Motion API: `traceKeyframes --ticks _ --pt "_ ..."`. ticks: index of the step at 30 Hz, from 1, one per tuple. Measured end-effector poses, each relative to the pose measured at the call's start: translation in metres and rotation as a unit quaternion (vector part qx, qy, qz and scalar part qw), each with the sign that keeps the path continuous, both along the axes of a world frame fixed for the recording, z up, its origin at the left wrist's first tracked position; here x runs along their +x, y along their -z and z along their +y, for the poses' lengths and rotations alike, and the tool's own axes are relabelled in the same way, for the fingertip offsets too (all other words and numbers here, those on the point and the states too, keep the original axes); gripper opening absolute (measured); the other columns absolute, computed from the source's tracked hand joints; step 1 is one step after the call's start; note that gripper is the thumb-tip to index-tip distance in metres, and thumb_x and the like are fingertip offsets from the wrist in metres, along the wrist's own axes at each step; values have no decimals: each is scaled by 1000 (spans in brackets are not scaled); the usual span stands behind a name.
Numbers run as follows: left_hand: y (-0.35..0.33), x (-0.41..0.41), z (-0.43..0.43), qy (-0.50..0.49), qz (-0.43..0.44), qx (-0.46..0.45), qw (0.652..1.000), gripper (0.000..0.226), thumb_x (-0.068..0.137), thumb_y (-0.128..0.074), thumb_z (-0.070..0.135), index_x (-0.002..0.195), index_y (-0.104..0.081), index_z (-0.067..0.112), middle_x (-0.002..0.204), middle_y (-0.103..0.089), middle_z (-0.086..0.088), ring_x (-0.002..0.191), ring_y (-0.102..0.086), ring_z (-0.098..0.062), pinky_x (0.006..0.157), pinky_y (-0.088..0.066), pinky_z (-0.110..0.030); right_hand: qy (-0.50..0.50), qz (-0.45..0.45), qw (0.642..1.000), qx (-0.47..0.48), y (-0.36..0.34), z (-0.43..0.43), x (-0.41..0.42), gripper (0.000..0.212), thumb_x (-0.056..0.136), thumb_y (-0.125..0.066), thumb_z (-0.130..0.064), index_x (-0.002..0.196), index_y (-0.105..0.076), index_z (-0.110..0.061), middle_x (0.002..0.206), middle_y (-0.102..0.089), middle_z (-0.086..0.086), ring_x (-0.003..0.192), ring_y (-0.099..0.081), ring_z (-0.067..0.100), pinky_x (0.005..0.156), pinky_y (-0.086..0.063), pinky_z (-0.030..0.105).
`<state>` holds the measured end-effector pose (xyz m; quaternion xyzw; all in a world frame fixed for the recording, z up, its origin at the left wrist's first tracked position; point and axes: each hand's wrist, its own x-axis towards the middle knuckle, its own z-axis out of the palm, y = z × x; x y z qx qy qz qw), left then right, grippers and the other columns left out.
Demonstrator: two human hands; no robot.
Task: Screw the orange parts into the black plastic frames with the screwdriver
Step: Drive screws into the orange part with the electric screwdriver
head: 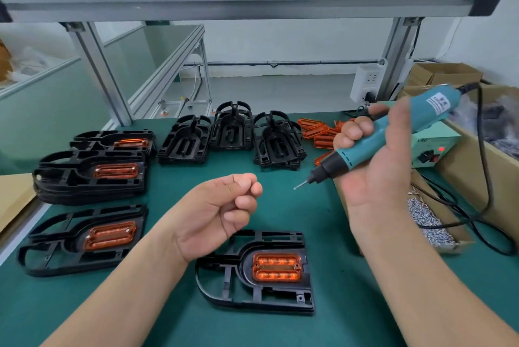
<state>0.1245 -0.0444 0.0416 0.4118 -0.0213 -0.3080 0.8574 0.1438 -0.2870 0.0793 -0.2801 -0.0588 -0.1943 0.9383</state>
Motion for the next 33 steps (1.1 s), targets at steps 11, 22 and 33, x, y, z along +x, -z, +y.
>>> traceKeyframes --ticks 11,22,33 --pt "0 -12 -12 -20 -86 97 991 17 85 -80 18 89 -65 10 99 -72 -16 57 -42 -7 44 -34 -14 -11 16 1000 9 21 9 0 32 105 -62 -47 95 -60 -17 74 -46 -3 63 -48 11 60 -44 23" --pt "-2 -13 -7 -20 -149 162 975 15 82 -83 21 92 -79 11 89 -70 -9 53 -31 -8 43 -29 -15 -26 0 999 18 13 13 -8 32 107 -58 -47 97 -60 -17 75 -46 -3 63 -48 10 60 -45 23" --pt "4 -20 -15 18 -153 207 966 17 85 -80 13 103 -81 12 101 -77 -15 52 -24 -9 45 -27 -17 -42 -25 999 12 9 18 -16 33 108 -53 -48 98 -59 -18 73 -45 -4 63 -48 10 60 -43 22"
